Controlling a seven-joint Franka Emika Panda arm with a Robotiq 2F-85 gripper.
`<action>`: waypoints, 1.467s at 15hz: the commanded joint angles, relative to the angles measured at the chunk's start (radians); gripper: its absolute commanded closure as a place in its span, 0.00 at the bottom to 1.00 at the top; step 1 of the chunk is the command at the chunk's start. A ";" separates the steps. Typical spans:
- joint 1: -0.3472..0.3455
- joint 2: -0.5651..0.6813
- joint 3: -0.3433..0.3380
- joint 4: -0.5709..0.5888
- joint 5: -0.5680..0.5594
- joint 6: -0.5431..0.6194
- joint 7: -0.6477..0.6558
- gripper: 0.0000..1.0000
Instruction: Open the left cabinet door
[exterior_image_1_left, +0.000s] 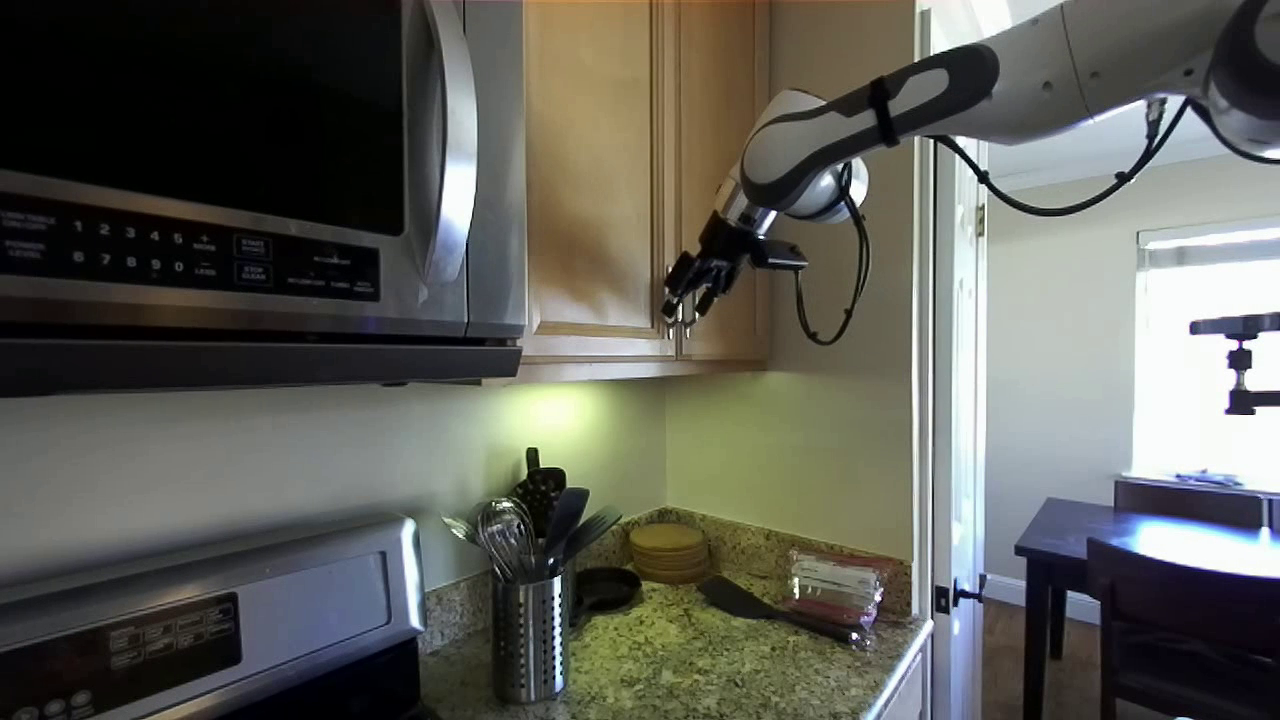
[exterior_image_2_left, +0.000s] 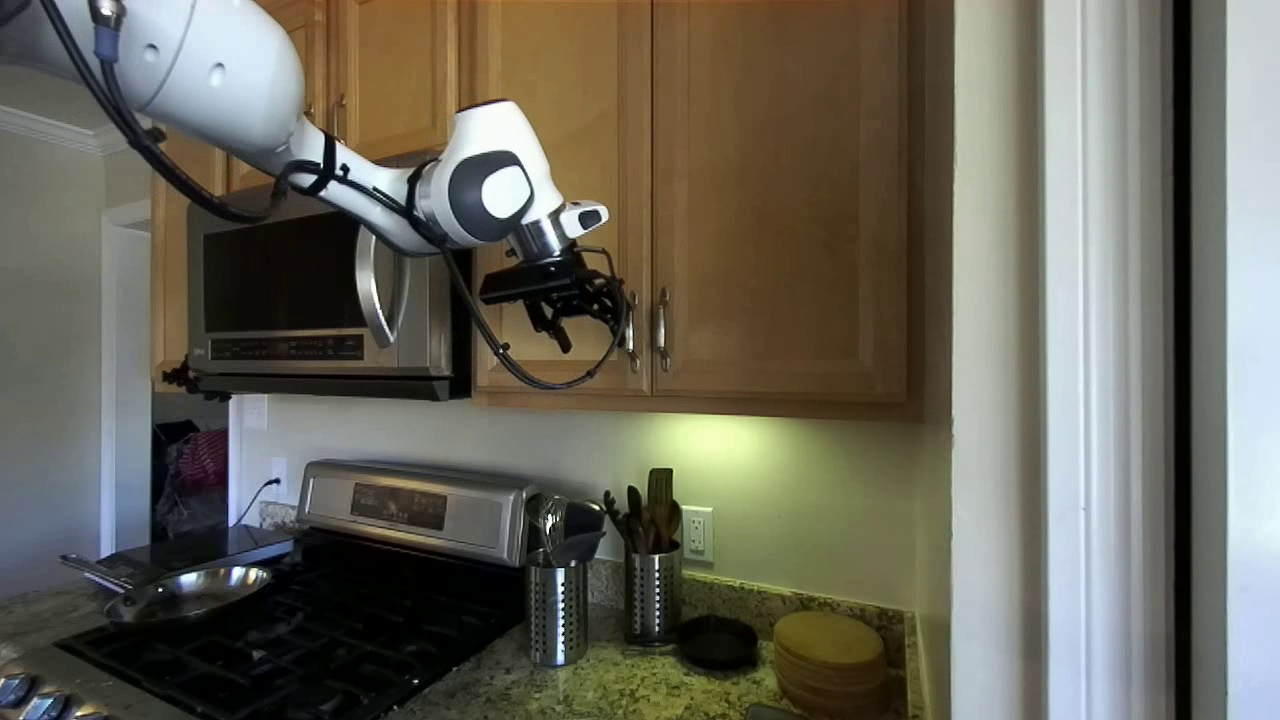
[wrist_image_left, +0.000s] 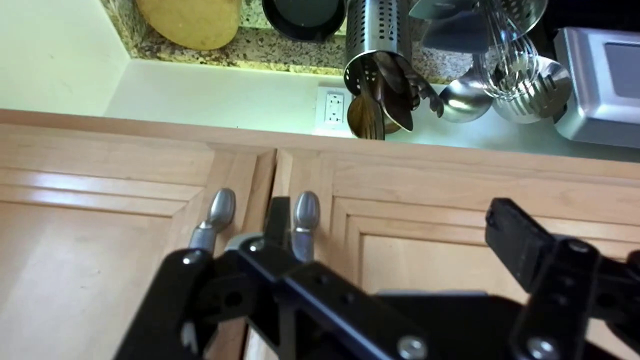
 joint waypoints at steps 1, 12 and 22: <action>-0.020 0.049 -0.006 0.058 -0.004 0.036 -0.057 0.00; -0.056 0.110 -0.001 0.124 0.074 0.048 -0.113 0.49; -0.066 0.128 0.004 0.133 0.125 0.077 -0.137 0.93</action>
